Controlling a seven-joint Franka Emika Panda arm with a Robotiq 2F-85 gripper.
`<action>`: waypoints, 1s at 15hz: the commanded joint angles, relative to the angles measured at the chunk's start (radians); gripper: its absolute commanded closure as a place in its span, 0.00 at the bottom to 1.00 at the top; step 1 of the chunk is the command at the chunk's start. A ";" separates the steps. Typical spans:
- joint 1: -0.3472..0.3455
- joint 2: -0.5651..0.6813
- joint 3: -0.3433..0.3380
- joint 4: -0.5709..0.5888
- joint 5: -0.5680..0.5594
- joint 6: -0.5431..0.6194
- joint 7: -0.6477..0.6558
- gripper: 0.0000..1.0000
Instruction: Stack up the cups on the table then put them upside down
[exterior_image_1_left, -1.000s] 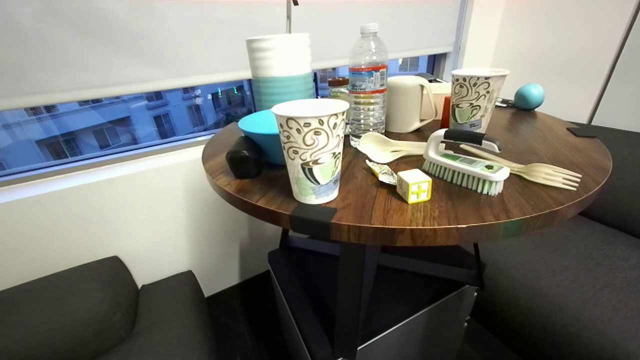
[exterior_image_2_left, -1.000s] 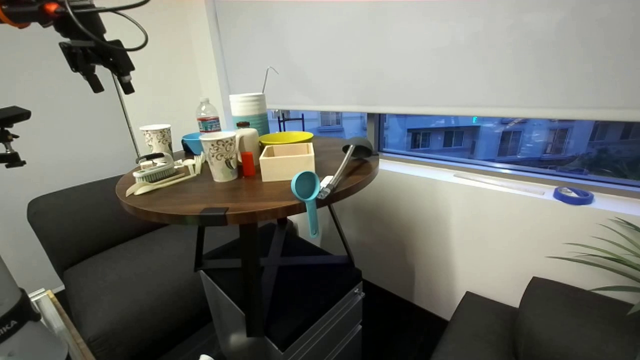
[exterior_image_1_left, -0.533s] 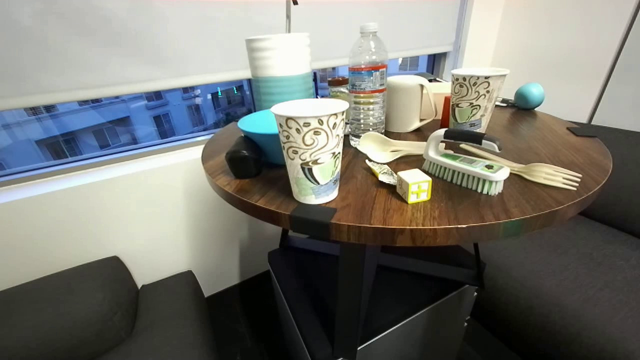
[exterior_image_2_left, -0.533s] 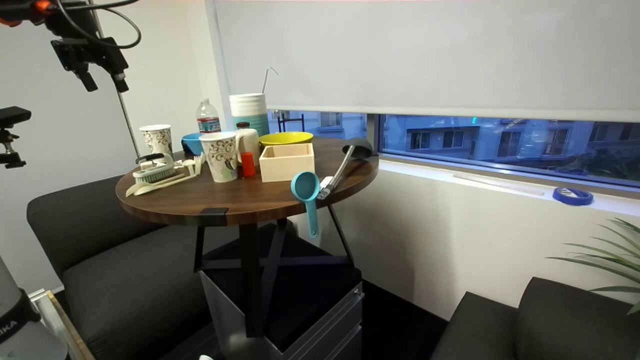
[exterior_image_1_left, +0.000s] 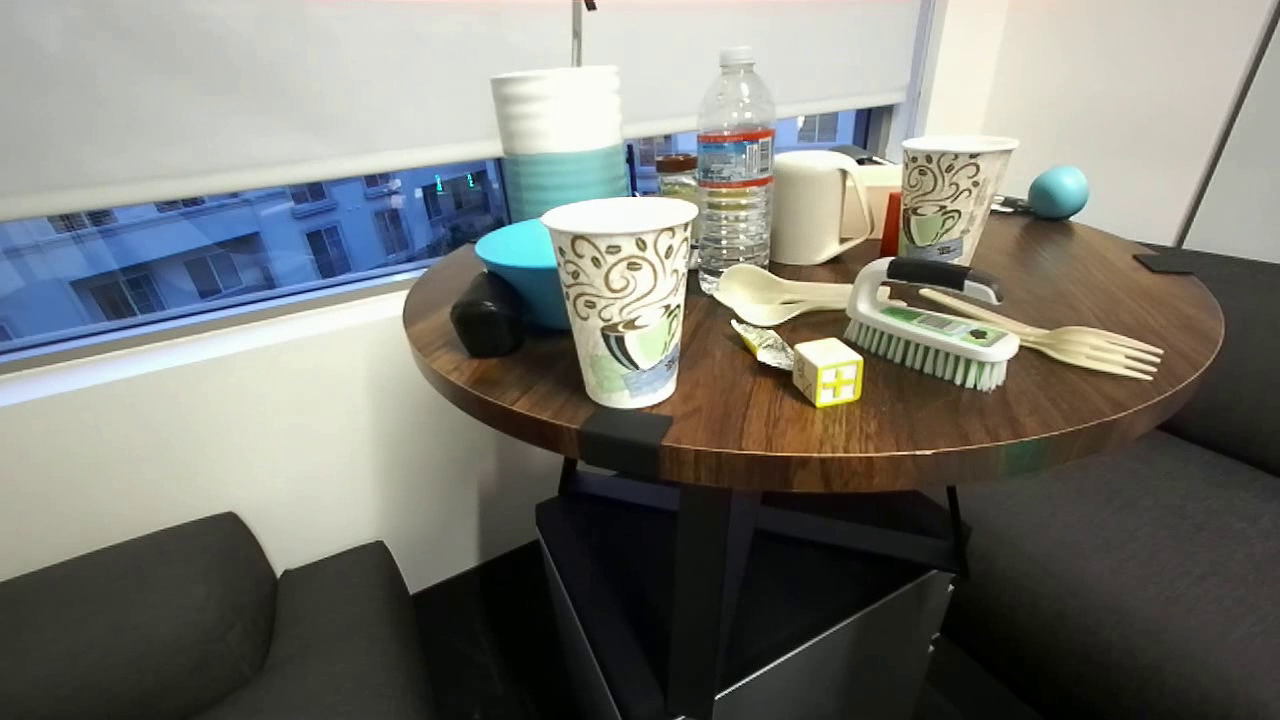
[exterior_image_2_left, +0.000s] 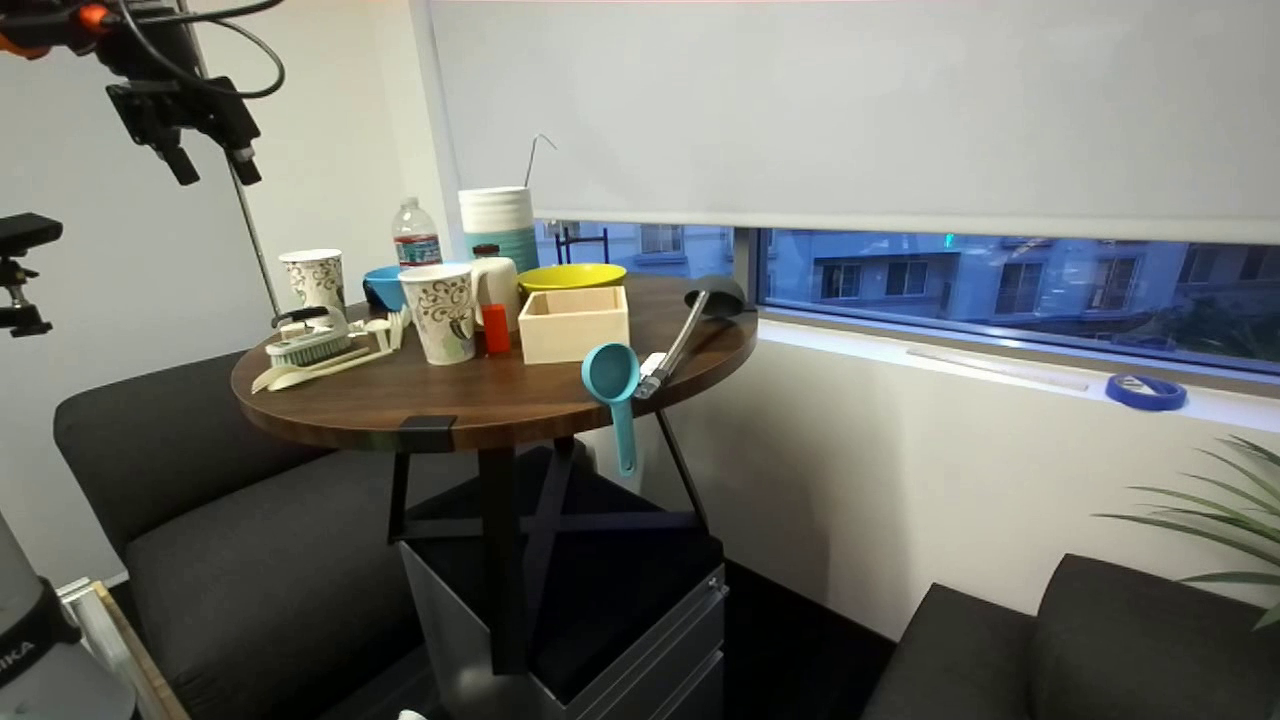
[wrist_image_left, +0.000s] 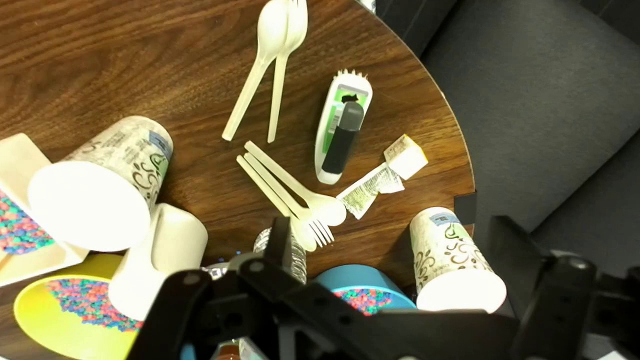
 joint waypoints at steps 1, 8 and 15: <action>-0.007 0.169 0.089 0.107 -0.006 0.076 0.053 0.00; -0.021 0.484 0.177 0.321 -0.043 0.112 0.180 0.00; 0.003 0.703 0.176 0.451 -0.073 0.092 0.227 0.00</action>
